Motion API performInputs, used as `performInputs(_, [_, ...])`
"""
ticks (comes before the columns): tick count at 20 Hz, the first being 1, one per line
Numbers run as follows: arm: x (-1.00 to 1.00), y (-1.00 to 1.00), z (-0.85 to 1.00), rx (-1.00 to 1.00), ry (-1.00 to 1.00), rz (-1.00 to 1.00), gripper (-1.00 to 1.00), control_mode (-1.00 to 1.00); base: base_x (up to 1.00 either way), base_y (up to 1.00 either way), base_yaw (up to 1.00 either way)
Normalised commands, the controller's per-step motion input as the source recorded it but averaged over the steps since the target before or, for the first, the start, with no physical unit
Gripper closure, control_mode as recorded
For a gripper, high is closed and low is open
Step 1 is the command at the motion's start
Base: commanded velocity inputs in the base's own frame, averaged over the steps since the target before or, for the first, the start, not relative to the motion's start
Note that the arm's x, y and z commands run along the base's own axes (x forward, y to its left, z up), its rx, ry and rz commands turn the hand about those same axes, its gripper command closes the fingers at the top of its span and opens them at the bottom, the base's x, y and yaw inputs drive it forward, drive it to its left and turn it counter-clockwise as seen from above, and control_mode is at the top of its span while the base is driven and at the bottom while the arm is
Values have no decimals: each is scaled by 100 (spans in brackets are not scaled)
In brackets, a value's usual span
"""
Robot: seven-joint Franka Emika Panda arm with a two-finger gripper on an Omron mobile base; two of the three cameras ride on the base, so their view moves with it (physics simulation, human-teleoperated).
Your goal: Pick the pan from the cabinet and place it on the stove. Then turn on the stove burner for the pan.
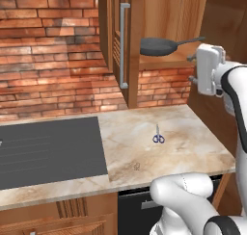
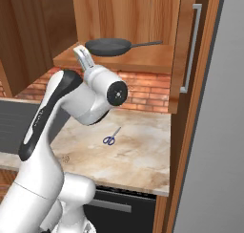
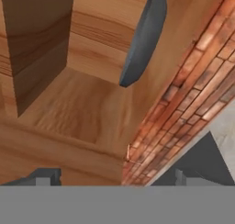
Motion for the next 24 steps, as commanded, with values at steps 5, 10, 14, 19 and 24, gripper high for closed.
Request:
performInputs(5, [72, -35, 9, 0, 7, -2, -100, -100, 0, 0, 0])
performInputs(10, [60, -31, 13, 0, 4, -2, -100, -100, 0, 0, 0])
performInputs(14, [52, -25, 5, 0, 1, -5, -100, -100, 0, 0, 0])
performInputs(19, [42, -13, 0, -1, 0, -8, -100, -100, 0, 0, 0])
performInputs(24, [43, -2, 0, -3, 0, -11, -100, -100, 0, 0, 0])
